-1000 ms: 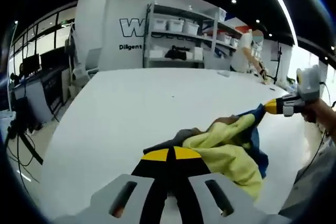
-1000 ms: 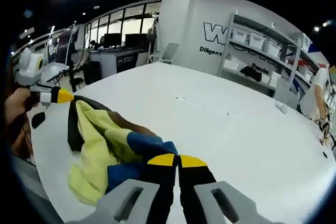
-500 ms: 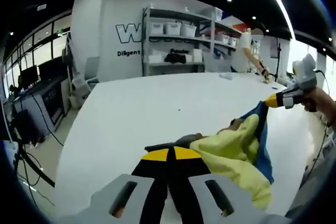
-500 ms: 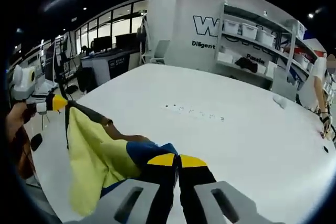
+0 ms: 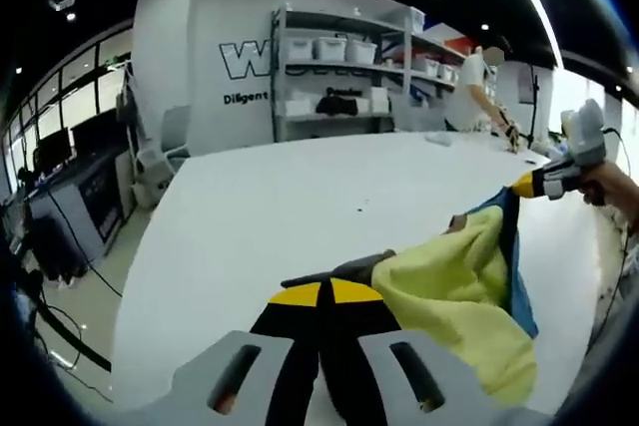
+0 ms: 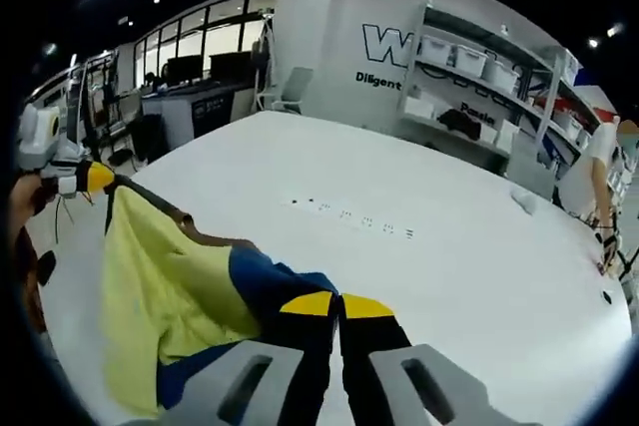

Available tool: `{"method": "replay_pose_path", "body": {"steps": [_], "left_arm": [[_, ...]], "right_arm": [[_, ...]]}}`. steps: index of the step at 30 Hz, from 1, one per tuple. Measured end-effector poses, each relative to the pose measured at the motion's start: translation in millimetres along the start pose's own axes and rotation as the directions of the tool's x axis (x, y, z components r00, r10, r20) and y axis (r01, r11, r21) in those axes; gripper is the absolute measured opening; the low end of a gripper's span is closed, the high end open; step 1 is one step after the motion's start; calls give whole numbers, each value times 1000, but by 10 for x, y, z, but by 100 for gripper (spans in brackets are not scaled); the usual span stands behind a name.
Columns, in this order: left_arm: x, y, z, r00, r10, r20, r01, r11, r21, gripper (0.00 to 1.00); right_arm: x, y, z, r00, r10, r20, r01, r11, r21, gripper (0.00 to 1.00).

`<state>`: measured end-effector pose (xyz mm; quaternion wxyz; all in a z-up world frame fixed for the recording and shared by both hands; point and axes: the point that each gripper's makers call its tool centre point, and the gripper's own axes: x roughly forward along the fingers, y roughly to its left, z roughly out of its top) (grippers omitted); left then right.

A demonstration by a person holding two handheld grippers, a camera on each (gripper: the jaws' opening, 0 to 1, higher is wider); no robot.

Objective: Fold the garment on the visible template until the final outline fits inside the template.

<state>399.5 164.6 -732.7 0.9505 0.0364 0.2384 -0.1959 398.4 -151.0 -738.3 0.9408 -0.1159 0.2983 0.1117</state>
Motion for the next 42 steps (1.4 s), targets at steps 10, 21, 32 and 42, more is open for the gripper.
{"method": "replay_pose_path", "body": {"steps": [10, 21, 32, 42], "left_arm": [[263, 64, -474, 984, -3, -179, 2, 1000, -2, 0], [320, 68, -924, 936, 11, -352, -16, 1000, -12, 0], [487, 99, -1058, 923, 25, -384, -22, 1000, 12, 0], [653, 203, -1010, 935, 49, -352, -57, 998, -10, 0]], "right_arm": [[301, 23, -441, 985, 17, -174, -14, 1000, 17, 0], [439, 80, -911, 957, 41, -287, -37, 999, 18, 0], [650, 69, -938, 964, 43, -261, -46, 999, -5, 0], [976, 62, -857, 974, 20, -227, -36, 997, -66, 0]]}}
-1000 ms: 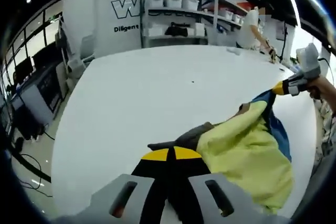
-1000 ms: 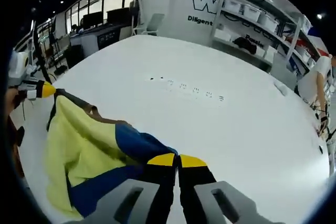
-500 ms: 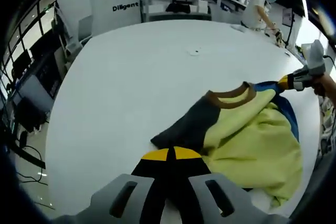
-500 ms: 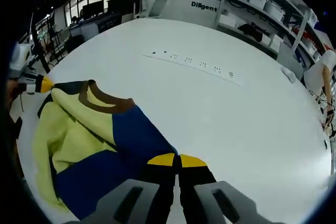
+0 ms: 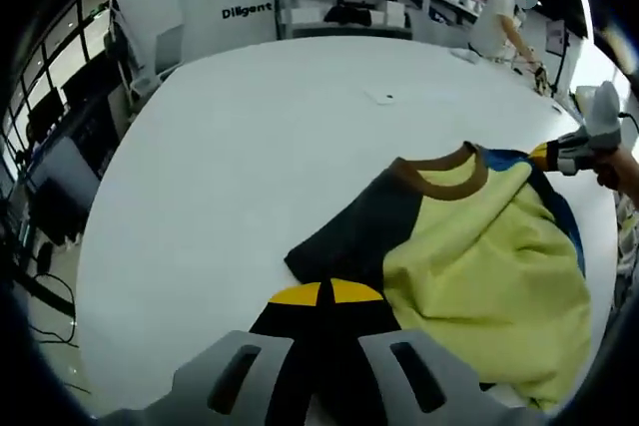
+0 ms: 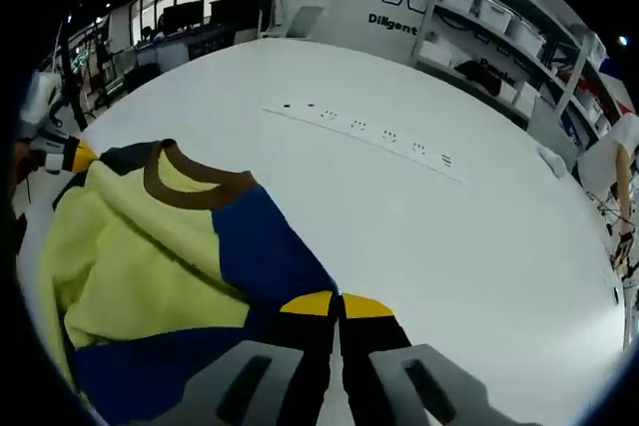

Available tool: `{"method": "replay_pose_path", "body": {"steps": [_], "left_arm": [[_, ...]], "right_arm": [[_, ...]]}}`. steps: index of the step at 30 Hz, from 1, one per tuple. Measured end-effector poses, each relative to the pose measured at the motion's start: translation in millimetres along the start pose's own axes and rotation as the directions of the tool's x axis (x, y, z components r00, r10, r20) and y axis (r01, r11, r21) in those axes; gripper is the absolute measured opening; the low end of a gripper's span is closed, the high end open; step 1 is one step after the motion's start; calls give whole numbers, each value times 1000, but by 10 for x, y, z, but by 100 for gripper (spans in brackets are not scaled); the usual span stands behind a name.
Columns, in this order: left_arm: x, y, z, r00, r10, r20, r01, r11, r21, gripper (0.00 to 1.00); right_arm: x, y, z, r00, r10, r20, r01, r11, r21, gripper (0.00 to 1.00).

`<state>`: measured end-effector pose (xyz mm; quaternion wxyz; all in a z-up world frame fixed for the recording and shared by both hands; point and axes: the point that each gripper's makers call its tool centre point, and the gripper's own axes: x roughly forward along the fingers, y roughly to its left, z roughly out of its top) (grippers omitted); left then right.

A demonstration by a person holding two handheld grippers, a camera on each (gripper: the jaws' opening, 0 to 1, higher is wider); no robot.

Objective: Fold the garment on the visible template until the final outline fits inside the template.

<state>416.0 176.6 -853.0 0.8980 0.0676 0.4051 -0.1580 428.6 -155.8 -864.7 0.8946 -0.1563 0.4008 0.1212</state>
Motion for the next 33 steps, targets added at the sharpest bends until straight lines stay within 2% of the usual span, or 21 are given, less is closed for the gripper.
{"method": "replay_pose_path", "body": {"steps": [6, 15, 19, 22, 25, 26, 28, 30, 33], "left_arm": [[74, 40, 63, 1000, 17, 25, -18, 999, 31, 0], [125, 84, 125, 998, 26, 52, -26, 1000, -1, 1], [84, 124, 128, 997, 51, 52, -50, 999, -11, 9], [4, 203, 143, 995, 86, 60, -86, 996, -6, 24], [-92, 244, 161, 993, 95, 73, -95, 996, -2, 31], [-132, 228, 195, 992, 82, 101, -80, 997, -17, 32], [-192, 189, 210, 991, 58, 119, -52, 997, -53, 37], [-234, 187, 197, 992, 55, 115, -47, 996, -74, 44], [-329, 109, 184, 991, 43, 128, -36, 998, -54, 50]], "right_arm": [[90, -49, 89, 999, -6, 34, 6, 1000, -6, 0], [190, -111, 198, 996, -7, 92, 8, 1000, -6, 0], [165, -111, 228, 993, 0, 115, -15, 991, 137, 0], [82, -155, 299, 988, -8, 152, -16, 988, 155, 0], [-30, -137, 400, 982, -2, 190, -33, 983, 180, 10], [-74, -112, 424, 981, 8, 194, -45, 982, 184, 16], [-141, -64, 452, 979, 23, 204, -65, 977, 204, 23], [-204, 4, 463, 977, 50, 209, -91, 977, 192, 29], [-346, 127, 460, 974, 81, 210, -115, 981, 158, 39]]}}
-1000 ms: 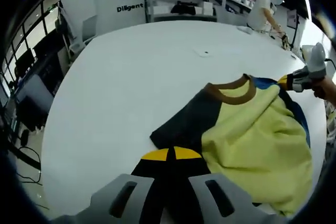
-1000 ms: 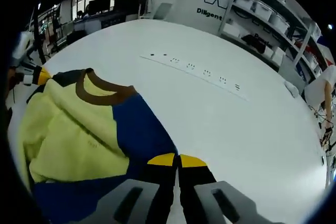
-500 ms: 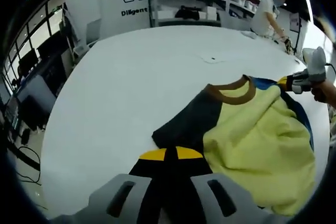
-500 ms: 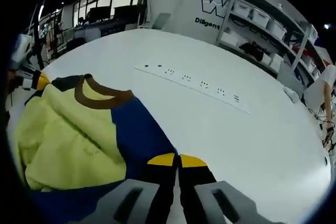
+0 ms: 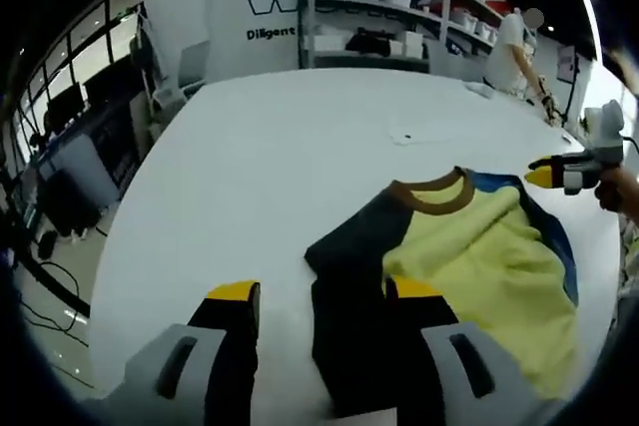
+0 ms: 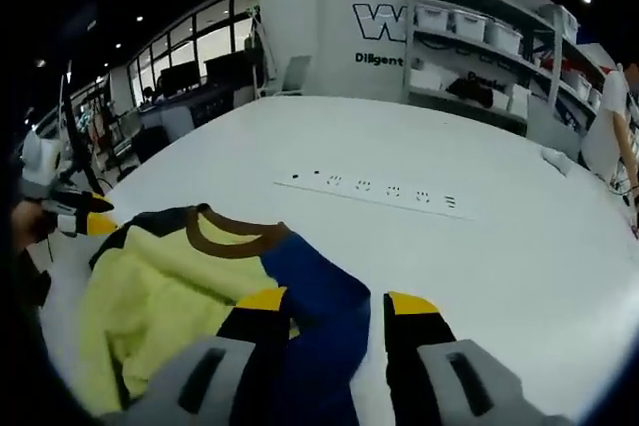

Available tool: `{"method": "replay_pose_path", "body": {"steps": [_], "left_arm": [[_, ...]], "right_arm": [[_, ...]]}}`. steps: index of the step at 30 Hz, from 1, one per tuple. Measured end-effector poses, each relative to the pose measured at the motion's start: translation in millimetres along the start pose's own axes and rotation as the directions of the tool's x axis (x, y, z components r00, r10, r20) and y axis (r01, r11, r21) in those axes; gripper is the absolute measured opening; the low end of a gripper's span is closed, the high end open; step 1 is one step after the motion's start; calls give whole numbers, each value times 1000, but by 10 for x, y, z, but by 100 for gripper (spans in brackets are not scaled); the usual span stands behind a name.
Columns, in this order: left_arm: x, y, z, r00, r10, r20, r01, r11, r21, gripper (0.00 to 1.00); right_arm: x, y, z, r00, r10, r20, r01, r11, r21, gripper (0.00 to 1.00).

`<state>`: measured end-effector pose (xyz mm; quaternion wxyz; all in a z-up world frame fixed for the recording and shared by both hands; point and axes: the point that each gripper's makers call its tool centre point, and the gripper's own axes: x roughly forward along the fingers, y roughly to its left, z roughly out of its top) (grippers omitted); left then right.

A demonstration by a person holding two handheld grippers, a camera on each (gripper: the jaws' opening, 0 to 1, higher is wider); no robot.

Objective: Fold the garment on the visible template until the final outline fits inside the template.

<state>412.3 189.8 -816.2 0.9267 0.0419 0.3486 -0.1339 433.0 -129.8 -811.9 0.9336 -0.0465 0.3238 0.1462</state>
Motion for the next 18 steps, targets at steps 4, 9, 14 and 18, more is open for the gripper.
{"method": "replay_pose_path", "body": {"steps": [4, 9, 14, 18], "left_arm": [[-78, -39, -40, 1000, 4, 1, -4, 1000, 19, 60], [-164, -90, -146, 1000, 4, 8, -4, 1000, 28, 65], [-255, -193, -305, 1000, -18, 9, 17, 999, 31, 67], [-336, -242, -375, 999, -27, 27, 27, 999, 27, 69]], "right_arm": [[-109, 207, -53, 998, 64, 3, -64, 998, 4, 51], [-198, 431, -188, 992, 126, -24, -126, 992, -9, 57], [-320, 712, -345, 976, 210, -56, -210, 978, -4, 63], [-403, 810, -397, 973, 226, -48, -227, 974, -24, 63]]}}
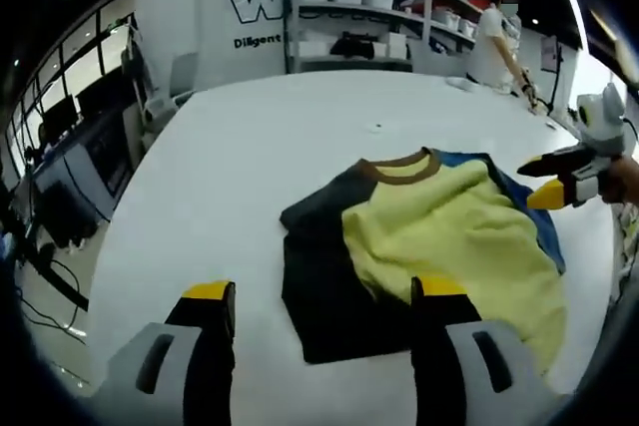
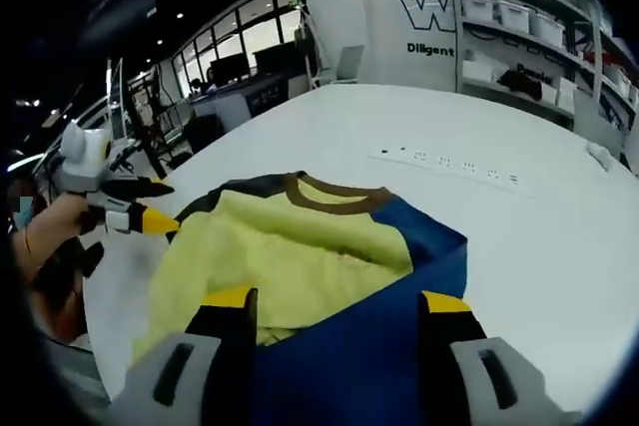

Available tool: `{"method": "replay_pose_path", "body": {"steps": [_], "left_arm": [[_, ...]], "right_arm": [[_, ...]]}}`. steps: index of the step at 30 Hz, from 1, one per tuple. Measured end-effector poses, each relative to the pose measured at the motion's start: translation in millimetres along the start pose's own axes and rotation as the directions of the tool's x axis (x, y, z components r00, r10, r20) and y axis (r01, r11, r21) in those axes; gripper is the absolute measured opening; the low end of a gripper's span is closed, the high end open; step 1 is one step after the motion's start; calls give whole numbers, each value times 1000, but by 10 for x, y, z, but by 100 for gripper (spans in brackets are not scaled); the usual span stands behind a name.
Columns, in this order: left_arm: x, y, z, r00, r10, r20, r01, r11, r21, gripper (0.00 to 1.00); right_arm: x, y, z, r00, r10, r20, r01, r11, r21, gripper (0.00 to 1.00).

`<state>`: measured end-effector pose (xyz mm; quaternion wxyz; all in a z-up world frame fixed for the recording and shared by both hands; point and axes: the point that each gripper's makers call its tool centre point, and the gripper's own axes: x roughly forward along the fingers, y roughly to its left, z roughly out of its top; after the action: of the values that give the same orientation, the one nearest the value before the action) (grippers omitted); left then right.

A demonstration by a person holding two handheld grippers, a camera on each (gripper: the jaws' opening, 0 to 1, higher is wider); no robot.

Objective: Fold the garment on the visible template until the final outline fits inside the template.

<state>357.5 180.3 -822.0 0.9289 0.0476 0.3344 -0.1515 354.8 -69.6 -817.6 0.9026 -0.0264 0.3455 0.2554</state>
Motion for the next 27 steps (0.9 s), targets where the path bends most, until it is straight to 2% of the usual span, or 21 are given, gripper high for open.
{"method": "replay_pose_path", "body": {"steps": [7, 11, 15, 19, 21, 23, 27], "left_arm": [[-44, -101, -159, 1000, -17, -22, 17, 1000, 1, 72], [-17, -110, -269, 999, -11, -33, 11, 1000, 0, 70], [-1, -150, -330, 1000, -4, -30, 4, 1000, 4, 65], [-38, -191, -309, 1000, 8, -4, -8, 1000, -8, 59], [-29, -288, -278, 999, -11, 32, 10, 999, 31, 52], [8, -336, -293, 999, -27, 35, 26, 999, 35, 47], [50, -410, -314, 999, -40, 29, 39, 998, 44, 45]], "right_arm": [[-65, 130, -191, 1000, 23, -10, -23, 999, -47, 67], [-121, 208, -382, 999, 34, -31, -36, 996, -76, 66], [-125, 234, -486, 999, 41, -33, -44, 995, -85, 62], [-135, 248, -543, 999, 27, -35, -31, 992, -119, 59], [-135, 256, -565, 999, 22, -32, -26, 991, -128, 57], [-127, 264, -589, 999, 10, -31, -14, 990, -142, 55], [-170, 304, -595, 999, -15, -29, 9, 984, -175, 46]]}}
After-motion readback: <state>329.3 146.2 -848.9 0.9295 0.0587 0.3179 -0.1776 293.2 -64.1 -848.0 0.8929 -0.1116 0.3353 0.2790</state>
